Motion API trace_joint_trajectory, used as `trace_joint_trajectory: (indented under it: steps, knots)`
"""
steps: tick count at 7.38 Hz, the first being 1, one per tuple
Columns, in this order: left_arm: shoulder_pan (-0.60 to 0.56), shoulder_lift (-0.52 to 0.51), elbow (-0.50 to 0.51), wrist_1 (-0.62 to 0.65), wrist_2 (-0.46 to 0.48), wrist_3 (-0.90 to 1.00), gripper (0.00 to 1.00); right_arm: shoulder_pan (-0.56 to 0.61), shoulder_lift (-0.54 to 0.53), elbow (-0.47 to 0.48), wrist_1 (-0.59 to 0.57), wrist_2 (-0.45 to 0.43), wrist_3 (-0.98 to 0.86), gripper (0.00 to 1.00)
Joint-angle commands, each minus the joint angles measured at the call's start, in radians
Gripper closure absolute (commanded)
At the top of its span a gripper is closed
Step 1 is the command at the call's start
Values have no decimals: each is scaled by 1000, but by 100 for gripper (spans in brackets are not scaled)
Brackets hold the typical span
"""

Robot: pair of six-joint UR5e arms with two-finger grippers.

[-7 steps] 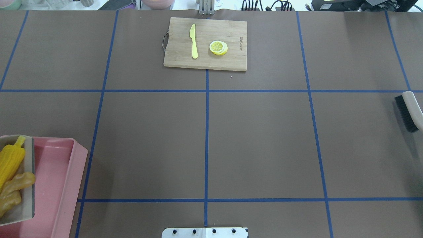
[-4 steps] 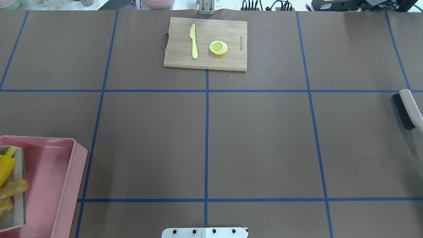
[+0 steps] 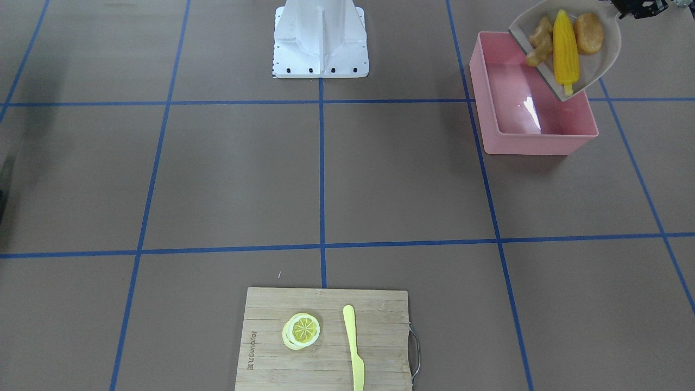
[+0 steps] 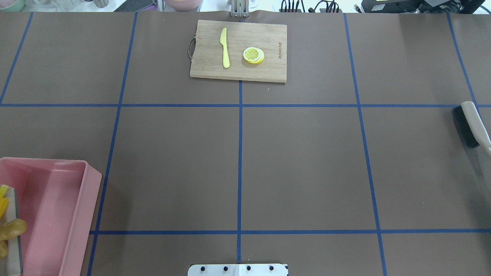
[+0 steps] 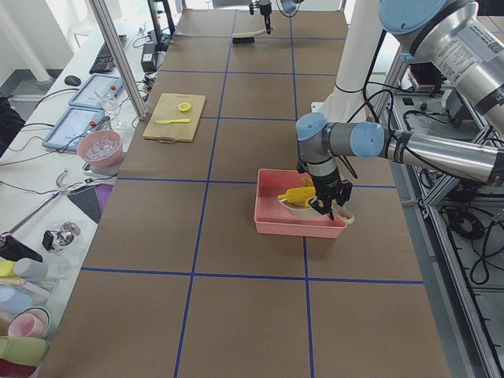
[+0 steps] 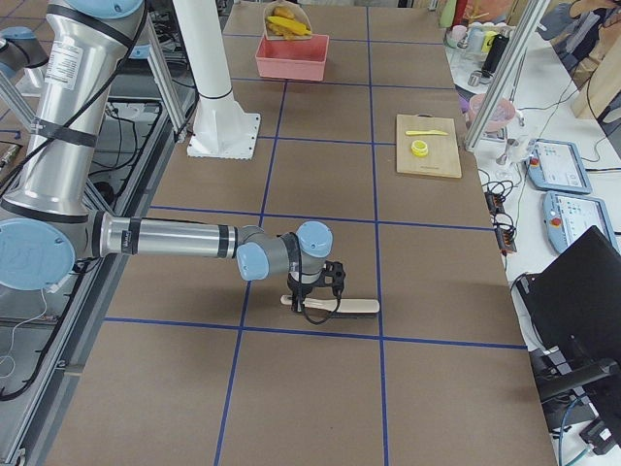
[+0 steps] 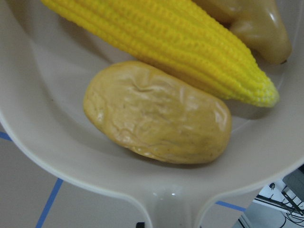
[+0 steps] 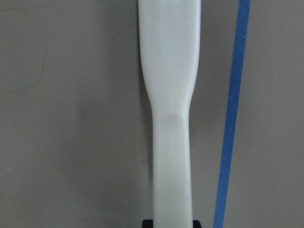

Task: Sweep and dump trash into bin
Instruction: 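Tip the dustpan over the pink bin with the left gripper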

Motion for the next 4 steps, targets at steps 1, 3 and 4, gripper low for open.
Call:
trace_joint_trajectory:
  steps: [1, 3, 4]
  knots:
    - [24, -30, -15, 176, 0, 0, 100, 0, 2, -2, 0, 1, -2, 67]
    - [36, -45, -23, 276, -2, 3, 100, 0, 2, -2, 2, 1, -9, 19]
    - [36, -45, -33, 301, -3, 3, 100, 0, 2, -2, 2, 1, -9, 19]
